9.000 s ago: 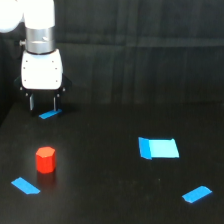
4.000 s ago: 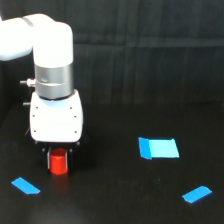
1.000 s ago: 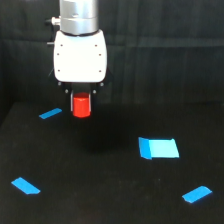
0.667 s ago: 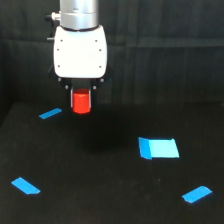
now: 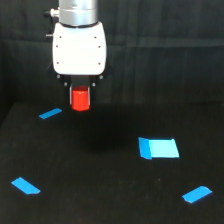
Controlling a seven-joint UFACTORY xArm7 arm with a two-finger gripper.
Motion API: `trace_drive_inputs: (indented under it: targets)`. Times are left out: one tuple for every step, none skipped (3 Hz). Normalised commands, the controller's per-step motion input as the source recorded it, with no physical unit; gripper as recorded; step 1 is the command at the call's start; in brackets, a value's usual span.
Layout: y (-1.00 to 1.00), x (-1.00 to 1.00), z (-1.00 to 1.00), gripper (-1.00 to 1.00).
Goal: Pick up the red object from the table
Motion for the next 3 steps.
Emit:
trace_drive_inputs:
  targets:
    - [-0.03,0.04,0.04,-0.98]
    - [-0.08,-0.02,0.20,-0.91]
    - [0.04,-0.02,0.13,-0.97]
